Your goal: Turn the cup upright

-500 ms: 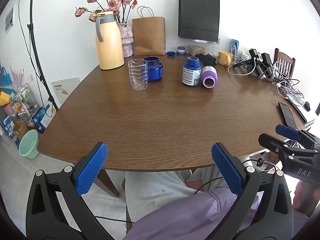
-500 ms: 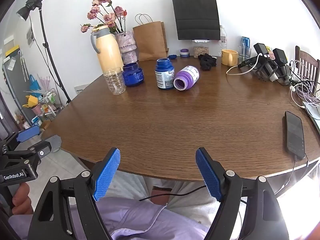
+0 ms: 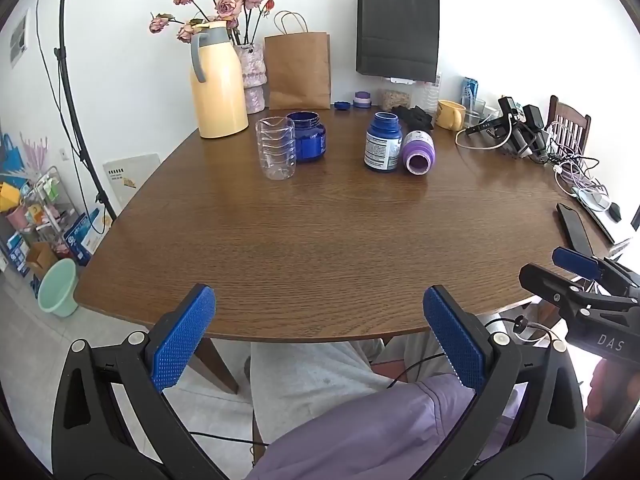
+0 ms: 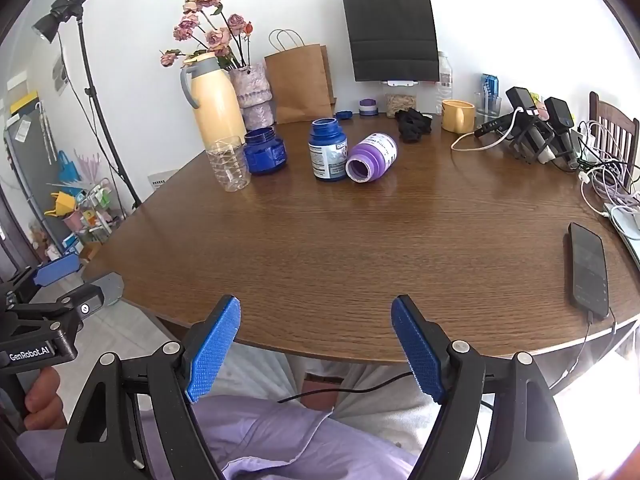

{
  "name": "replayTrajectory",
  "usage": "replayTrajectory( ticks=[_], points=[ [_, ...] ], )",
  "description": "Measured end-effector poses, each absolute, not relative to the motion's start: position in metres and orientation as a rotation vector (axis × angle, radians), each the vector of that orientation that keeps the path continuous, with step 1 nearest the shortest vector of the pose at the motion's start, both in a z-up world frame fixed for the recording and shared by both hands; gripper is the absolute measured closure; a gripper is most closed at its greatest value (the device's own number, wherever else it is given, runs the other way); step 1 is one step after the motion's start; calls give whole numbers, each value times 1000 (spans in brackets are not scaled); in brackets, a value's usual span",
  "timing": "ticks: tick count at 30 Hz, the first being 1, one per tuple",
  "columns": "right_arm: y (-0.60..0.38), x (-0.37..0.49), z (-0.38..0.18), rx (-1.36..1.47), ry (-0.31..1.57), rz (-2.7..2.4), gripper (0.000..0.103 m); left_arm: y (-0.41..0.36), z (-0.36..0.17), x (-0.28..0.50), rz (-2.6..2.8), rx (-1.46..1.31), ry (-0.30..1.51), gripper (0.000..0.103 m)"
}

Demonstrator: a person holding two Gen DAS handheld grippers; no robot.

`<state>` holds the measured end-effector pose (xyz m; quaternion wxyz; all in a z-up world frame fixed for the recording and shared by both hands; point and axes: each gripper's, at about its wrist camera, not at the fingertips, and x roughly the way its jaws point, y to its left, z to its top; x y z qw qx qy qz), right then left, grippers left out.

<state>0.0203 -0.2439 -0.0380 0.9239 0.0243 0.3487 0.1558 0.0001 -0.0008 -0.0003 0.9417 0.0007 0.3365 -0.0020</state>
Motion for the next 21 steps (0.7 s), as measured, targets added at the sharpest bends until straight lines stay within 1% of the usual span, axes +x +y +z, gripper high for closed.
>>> replayTrajectory(
  ticks=[21],
  points=[
    [-244,20,-38,51,715,320,22,0,-8,2,-6,-1,705,0]
  ],
)
